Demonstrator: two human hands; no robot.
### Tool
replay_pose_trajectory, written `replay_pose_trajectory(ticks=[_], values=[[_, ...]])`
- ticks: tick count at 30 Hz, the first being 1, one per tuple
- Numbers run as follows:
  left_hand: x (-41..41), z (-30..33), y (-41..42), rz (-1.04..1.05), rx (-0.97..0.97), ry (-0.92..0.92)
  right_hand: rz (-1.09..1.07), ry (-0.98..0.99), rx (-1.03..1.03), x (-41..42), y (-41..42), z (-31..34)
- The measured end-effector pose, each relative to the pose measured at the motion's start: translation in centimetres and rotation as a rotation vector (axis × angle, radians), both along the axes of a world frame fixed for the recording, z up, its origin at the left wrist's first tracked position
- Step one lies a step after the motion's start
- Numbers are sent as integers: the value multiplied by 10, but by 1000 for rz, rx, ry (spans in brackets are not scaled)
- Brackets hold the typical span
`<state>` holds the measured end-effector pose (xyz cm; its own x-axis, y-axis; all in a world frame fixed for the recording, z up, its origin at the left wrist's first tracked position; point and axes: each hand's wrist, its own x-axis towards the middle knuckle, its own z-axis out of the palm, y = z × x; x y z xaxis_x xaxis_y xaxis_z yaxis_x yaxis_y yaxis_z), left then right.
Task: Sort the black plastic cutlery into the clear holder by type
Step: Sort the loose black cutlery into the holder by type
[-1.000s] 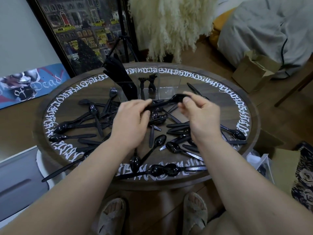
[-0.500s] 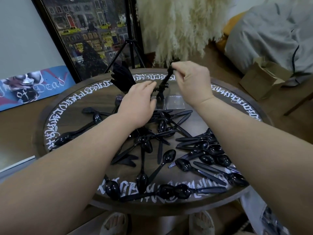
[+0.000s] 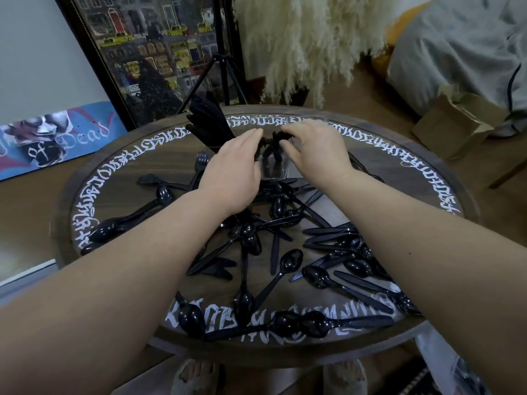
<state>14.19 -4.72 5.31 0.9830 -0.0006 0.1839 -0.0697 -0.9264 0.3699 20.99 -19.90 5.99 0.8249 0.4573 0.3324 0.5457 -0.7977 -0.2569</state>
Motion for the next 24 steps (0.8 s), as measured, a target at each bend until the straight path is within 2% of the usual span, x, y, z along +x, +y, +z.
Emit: replay_pose_trajectory(ticks=[6, 12, 15, 19, 24], values=[[-9, 0, 2, -30, -11, -5, -6, 29, -69, -14, -11, -4], [-48, -18, 9, 53, -63, -58, -111, 65, 187, -48, -38, -9], [-66, -32, 13, 115, -22, 49, -195, 183, 224, -69, -43, -25], [-90, -42, 16, 211, 33, 219, -203, 343, 252, -96, -35, -51], [-106, -46, 29, 241, 119, 357, -118, 361, 137, -109, -19, -65]])
